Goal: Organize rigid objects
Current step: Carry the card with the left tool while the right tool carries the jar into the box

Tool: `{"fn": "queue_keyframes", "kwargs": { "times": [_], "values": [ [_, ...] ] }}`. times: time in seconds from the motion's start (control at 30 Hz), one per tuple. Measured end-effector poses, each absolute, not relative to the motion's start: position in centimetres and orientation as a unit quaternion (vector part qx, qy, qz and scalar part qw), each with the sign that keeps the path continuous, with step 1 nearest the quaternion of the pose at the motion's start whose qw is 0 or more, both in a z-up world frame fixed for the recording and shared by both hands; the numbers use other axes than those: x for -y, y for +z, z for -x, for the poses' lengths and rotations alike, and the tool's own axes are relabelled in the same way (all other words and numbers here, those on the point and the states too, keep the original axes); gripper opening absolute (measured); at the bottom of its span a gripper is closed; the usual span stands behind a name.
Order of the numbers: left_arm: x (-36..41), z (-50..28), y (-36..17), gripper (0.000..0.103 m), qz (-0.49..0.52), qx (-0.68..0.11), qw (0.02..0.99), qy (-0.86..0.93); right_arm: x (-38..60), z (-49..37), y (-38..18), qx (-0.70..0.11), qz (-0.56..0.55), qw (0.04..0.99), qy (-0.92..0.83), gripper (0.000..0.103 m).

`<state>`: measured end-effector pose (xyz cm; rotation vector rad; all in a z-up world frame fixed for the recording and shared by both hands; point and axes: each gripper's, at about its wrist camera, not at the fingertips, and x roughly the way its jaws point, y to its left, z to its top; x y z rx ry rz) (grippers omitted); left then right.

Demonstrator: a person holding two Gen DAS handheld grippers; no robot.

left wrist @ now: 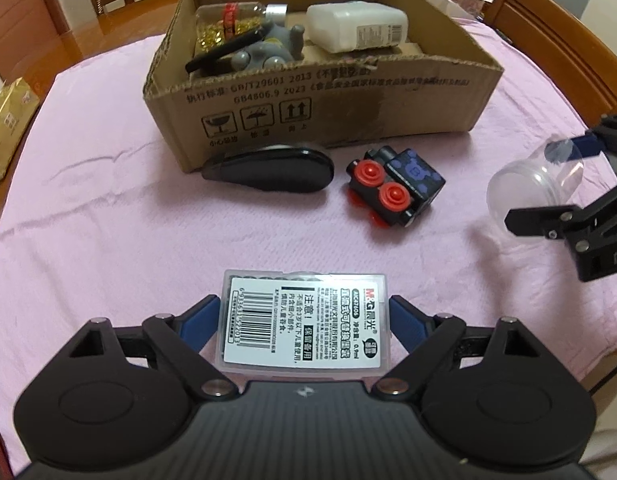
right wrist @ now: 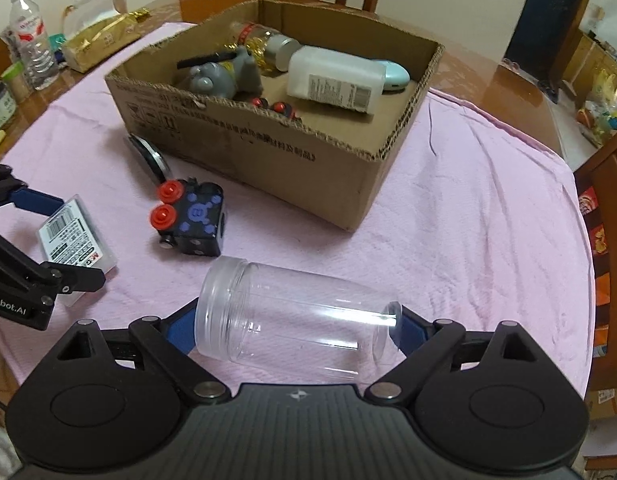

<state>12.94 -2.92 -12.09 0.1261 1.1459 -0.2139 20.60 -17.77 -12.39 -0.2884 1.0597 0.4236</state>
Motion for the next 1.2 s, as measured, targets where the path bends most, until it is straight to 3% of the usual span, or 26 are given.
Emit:
{"fn": "queue_keyframes", "kwargs": {
  "times": [0.77,1.2],
  "values": [
    [3.1,-16.2,-3.2,0.088,-0.103,-0.497,0.846,-0.166,16.9,-25.8,-3.4,-0.381,0.236,0.838,0.312,0.096],
    [3.9,-23.3,0.5,0.088,-0.103,-0.442,0.877,-0.157,14.2,-30.9,-5.0,-0.367,0.322,0.796,0.358,0.096]
  ]
}}
